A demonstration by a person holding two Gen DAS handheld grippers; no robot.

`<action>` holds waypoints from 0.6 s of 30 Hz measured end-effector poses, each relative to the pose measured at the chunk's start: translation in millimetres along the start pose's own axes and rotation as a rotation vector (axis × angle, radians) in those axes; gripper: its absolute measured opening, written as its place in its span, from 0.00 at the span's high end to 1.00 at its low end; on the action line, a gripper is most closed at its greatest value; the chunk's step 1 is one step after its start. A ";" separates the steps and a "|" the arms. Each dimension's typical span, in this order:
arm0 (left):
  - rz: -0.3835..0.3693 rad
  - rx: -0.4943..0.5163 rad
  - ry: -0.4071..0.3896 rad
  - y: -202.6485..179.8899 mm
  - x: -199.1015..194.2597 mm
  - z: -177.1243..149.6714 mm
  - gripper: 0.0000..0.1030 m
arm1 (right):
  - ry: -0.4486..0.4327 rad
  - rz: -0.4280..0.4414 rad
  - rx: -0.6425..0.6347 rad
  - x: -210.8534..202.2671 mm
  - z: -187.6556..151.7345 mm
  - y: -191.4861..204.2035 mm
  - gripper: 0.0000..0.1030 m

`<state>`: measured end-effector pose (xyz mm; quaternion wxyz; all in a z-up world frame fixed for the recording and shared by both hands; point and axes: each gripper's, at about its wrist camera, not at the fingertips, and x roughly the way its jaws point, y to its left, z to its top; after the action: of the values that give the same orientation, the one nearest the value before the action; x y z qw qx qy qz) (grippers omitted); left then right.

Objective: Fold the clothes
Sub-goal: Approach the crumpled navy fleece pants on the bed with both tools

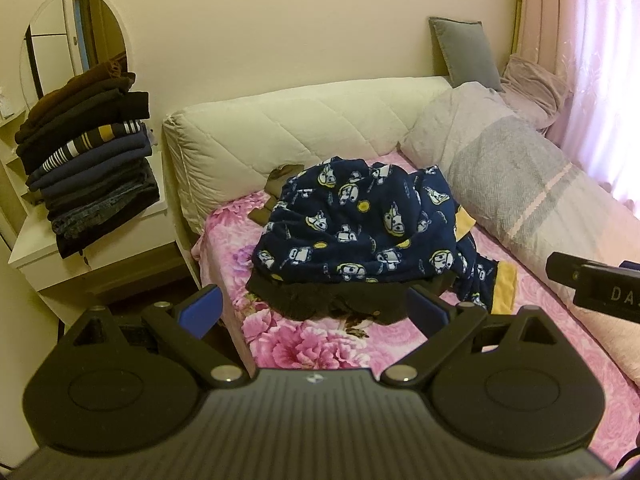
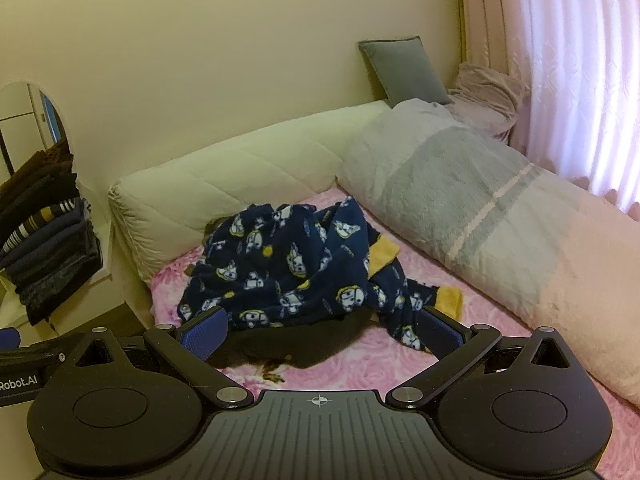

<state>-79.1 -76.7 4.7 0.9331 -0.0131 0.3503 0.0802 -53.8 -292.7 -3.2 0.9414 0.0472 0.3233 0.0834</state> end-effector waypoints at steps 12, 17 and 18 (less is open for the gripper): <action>-0.031 0.001 0.036 31.4 44.1 9.4 0.06 | -0.004 0.007 0.037 26.7 3.2 4.1 0.00; -0.036 0.013 0.081 41.9 81.8 17.6 0.06 | 0.036 -0.004 0.048 56.4 -0.6 5.3 0.00; -0.041 0.019 0.089 42.6 89.4 20.2 0.06 | 0.043 -0.006 0.047 64.4 -0.9 6.5 0.00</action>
<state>-6.5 -20.4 -37.4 0.9181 -0.0150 0.3919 0.0572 -5.2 -274.3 -41.7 0.9332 0.0666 0.3455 0.0737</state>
